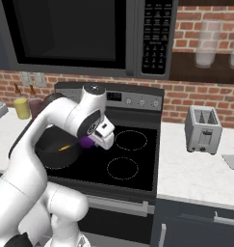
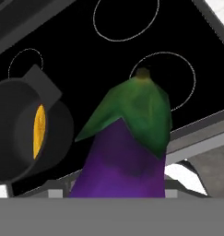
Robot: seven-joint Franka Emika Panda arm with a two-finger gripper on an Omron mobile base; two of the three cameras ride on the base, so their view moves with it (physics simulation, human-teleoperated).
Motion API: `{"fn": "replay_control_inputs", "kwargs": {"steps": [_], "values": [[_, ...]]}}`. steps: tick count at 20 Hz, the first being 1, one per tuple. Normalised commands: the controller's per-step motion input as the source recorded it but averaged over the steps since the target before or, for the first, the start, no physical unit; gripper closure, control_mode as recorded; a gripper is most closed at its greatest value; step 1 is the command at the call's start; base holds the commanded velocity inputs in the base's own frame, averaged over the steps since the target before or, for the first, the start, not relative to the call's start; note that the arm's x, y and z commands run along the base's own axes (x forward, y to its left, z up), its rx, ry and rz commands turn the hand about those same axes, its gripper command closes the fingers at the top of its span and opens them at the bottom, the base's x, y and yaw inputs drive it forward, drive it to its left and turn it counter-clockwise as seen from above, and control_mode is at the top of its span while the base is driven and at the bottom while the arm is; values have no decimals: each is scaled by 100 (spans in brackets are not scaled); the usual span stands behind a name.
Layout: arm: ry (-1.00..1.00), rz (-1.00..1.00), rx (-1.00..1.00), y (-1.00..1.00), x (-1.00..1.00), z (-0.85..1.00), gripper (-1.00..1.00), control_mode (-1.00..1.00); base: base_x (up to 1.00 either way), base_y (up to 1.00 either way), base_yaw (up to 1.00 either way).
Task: Put the eggplant and corn in the pot. Retrieve the spatula and lightly stir the vegetables in the pot.
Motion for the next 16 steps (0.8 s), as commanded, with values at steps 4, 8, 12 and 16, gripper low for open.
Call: {"fn": "replay_control_inputs", "kwargs": {"steps": [4,8,12,16], "values": [[-1,10,-2,100,5,0,100,-100,0,0,0],[-4,9,-3,100,22,0,100,-100,0,0,0],[-2,8,-4,94,28,0,100,-100,0,0,0],[0,6,-4,77,36,-3,100,-100,0,0,0]]}}
